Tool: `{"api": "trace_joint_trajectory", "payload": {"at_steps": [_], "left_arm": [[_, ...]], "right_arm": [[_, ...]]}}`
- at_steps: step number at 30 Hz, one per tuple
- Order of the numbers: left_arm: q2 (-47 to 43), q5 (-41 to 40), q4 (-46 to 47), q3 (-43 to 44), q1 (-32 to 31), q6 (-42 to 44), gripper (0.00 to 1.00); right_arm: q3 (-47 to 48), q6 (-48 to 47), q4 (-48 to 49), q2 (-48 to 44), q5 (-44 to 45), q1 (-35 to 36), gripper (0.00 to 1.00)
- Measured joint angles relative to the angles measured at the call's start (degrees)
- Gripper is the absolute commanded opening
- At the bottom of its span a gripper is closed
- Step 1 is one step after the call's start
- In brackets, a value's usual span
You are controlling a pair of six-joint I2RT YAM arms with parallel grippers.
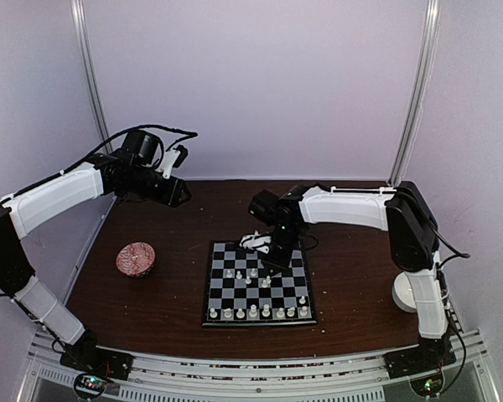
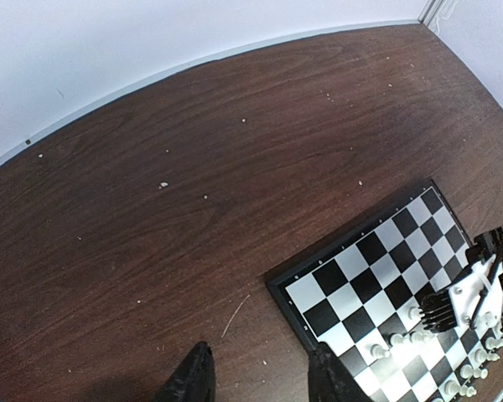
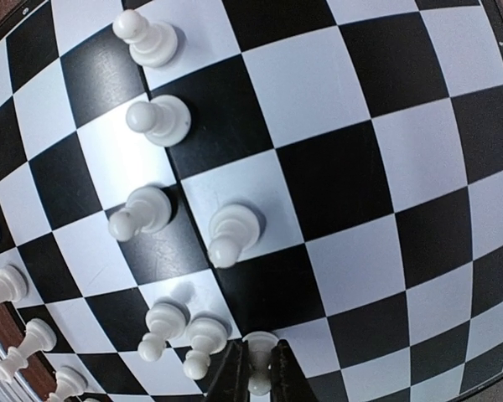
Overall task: Set up the chess pieces on the board
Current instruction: Pick up the pawn from the chessboard.
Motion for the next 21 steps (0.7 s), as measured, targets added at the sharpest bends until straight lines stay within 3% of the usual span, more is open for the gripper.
{"api": "trace_joint_trajectory", "payload": {"at_steps": [13, 21], "left_arm": [[0.00, 0.20, 0.00, 0.00, 0.00, 0.02, 0.39], [0.00, 0.63, 0.00, 0.00, 0.00, 0.02, 0.39]], "right_arm": [[-14.56, -1.14, 3.28, -15.98, 1.29, -4.15, 0.06], [-20.81, -1.92, 5.53, -17.40, -1.86, -3.74, 0.07]]}}
